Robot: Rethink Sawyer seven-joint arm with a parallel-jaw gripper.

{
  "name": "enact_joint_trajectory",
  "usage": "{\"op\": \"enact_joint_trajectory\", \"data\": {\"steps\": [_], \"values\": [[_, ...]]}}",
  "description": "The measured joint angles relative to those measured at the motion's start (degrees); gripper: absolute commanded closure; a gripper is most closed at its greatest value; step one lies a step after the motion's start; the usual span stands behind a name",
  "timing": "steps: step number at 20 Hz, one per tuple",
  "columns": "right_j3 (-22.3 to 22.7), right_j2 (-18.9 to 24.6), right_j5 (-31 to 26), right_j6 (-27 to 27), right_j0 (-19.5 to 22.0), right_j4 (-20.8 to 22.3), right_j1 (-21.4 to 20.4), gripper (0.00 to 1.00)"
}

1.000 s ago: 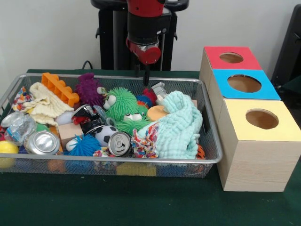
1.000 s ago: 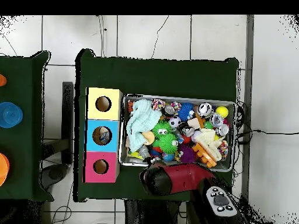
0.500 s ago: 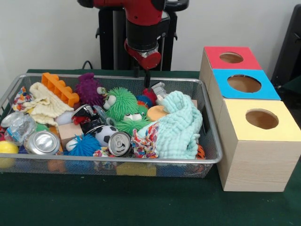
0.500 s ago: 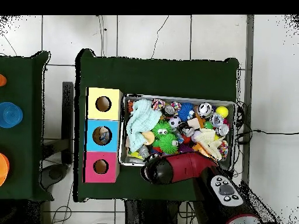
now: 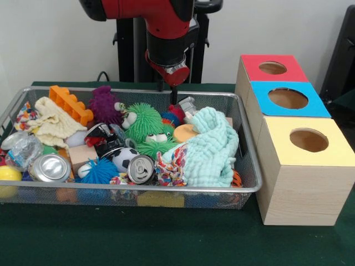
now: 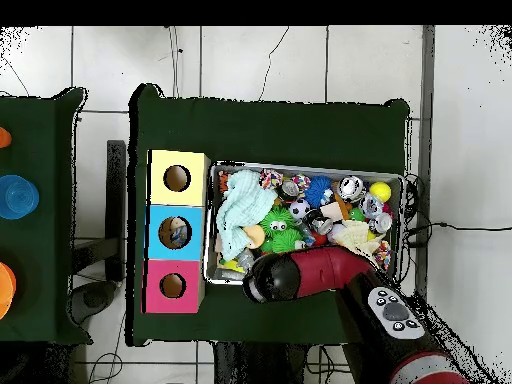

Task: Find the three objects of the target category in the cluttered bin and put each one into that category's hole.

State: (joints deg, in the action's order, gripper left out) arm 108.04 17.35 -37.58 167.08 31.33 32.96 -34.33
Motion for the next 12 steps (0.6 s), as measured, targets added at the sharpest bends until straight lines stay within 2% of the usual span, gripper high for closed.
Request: {"op": "enact_joint_trajectory", "data": {"steps": [5,11,12], "values": [[-0.1,0.7,-0.5,0.0,0.4,0.0,-0.2,0.00],[0.0,1.1,-0.9,0.0,-1.3,-4.1,-4.2,0.00],[0.0,1.1,-1.5,0.0,-2.3,-5.8,-5.9,0.00]]}}
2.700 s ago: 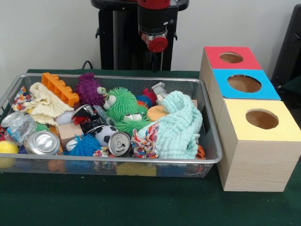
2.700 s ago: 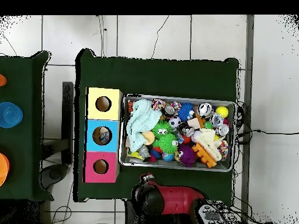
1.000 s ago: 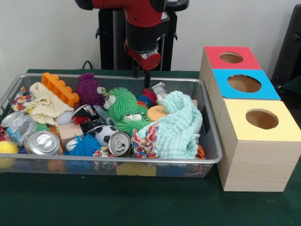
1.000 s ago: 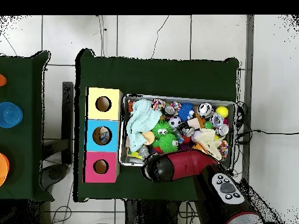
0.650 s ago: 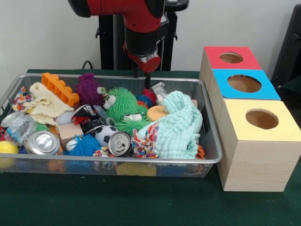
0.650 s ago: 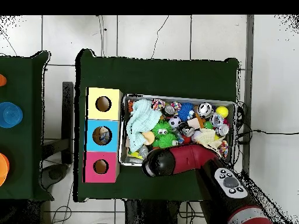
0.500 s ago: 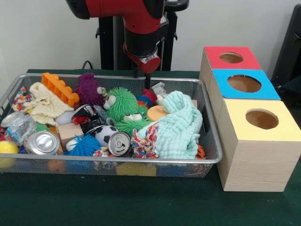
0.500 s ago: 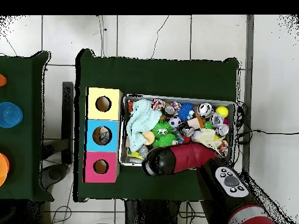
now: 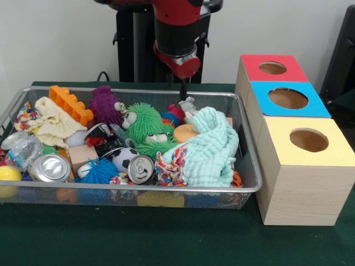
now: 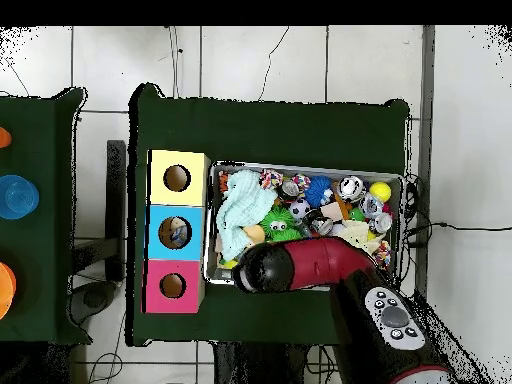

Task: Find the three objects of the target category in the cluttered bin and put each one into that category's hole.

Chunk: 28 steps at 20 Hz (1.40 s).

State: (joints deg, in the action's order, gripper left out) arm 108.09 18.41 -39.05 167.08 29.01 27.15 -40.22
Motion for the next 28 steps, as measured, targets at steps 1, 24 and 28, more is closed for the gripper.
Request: {"op": "enact_joint_trajectory", "data": {"steps": [1,24,28], "values": [[0.0,0.0,-0.5,0.0,-0.9,-1.3,-1.3,0.00],[-2.7,-2.2,-3.1,0.0,-7.4,-4.4,-7.4,0.00],[-3.7,-2.9,-2.5,0.0,-6.8,-2.3,-7.1,0.00]]}}
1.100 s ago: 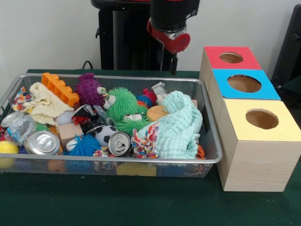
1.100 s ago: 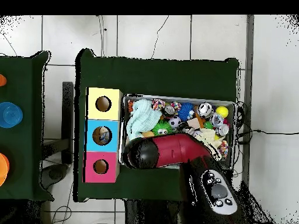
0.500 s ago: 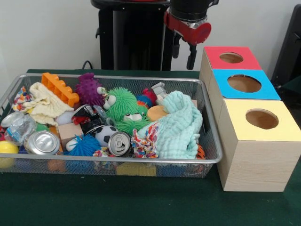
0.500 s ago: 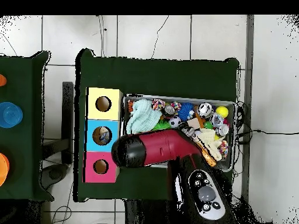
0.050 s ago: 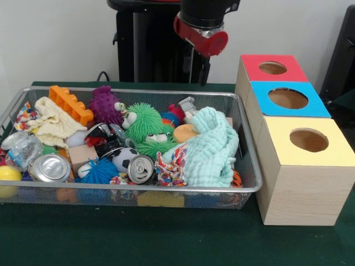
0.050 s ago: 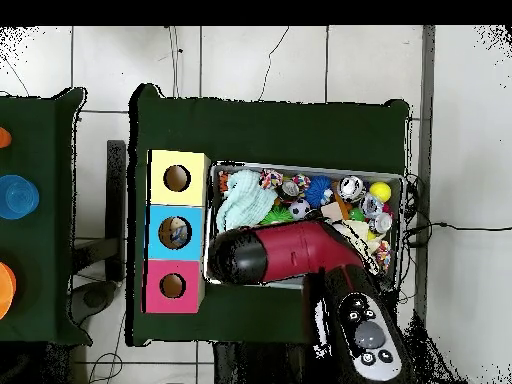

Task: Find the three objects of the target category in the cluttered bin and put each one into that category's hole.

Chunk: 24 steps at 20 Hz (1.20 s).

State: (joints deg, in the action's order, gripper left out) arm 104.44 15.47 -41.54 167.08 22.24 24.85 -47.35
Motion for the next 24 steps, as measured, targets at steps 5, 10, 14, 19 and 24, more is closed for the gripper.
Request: {"op": "enact_joint_trajectory", "data": {"steps": [5,10,14,19,24], "values": [[-0.9,-0.2,1.6,0.0,1.6,2.2,1.0,0.00],[-3.0,-0.2,2.7,0.0,3.5,5.2,2.9,0.00],[-5.7,0.6,3.0,-0.8,6.3,7.4,5.7,0.00],[-10.2,4.0,3.0,-5.6,12.1,10.2,11.5,0.00],[-13.3,6.4,3.0,-12.4,16.4,11.4,16.4,0.00]]}}
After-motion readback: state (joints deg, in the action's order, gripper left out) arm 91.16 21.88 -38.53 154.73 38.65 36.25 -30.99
